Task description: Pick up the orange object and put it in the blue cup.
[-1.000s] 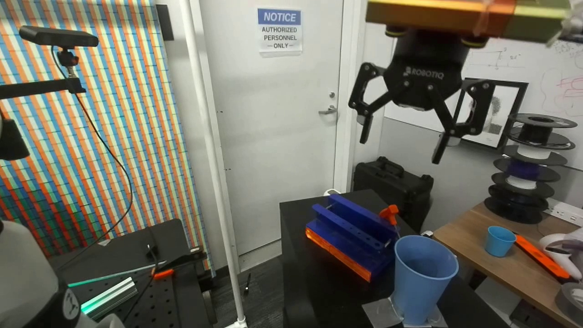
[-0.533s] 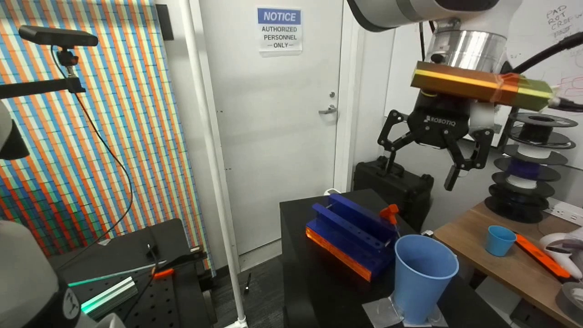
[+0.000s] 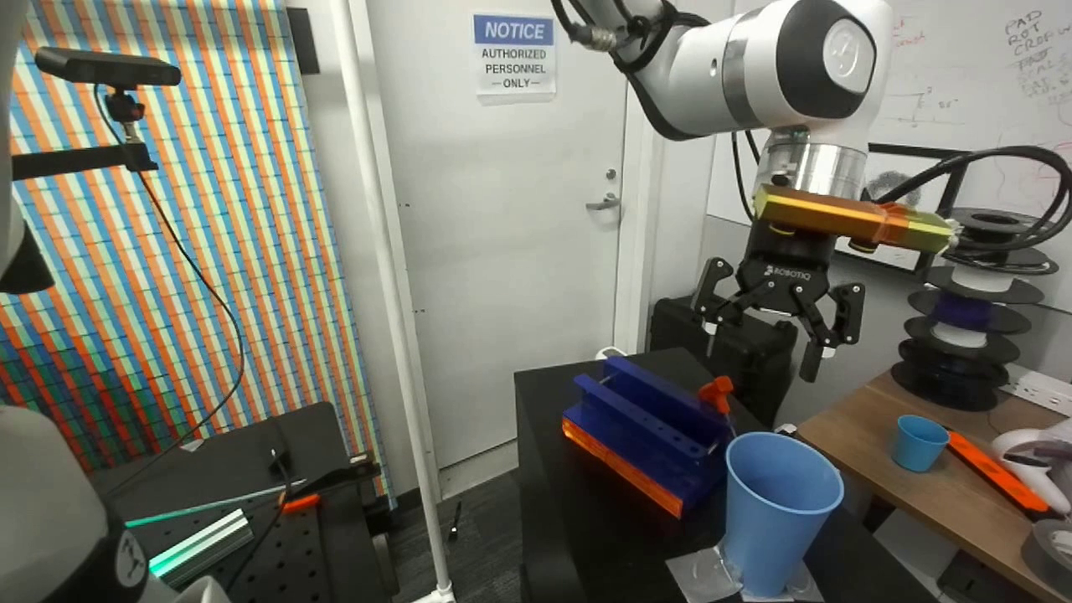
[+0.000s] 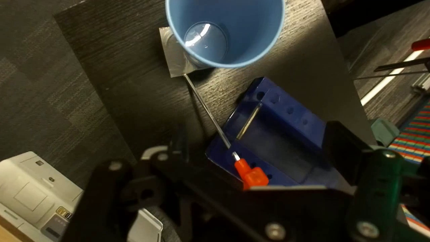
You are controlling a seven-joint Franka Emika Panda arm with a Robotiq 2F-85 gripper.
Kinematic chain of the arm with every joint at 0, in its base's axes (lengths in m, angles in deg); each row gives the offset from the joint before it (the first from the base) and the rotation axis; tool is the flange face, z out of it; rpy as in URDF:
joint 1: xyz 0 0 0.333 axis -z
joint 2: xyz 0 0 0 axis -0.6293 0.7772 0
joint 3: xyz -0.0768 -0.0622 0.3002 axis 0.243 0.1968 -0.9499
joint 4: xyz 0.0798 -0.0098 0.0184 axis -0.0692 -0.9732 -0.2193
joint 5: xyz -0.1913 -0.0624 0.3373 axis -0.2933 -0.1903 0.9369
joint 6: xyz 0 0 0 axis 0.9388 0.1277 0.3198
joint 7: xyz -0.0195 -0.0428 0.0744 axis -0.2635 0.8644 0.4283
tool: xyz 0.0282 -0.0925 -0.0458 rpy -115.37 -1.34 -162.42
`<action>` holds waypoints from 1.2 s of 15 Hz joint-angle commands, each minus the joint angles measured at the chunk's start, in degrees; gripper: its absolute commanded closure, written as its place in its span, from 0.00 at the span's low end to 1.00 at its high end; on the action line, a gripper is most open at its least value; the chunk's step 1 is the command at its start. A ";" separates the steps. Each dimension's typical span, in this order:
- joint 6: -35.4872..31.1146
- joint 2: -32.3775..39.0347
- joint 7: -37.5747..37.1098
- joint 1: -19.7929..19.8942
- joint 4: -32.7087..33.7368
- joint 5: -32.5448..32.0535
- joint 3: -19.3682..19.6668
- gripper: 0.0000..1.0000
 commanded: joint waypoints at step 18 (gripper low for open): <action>-4.66 10.64 -0.64 -2.33 7.41 -8.43 -3.03 0.46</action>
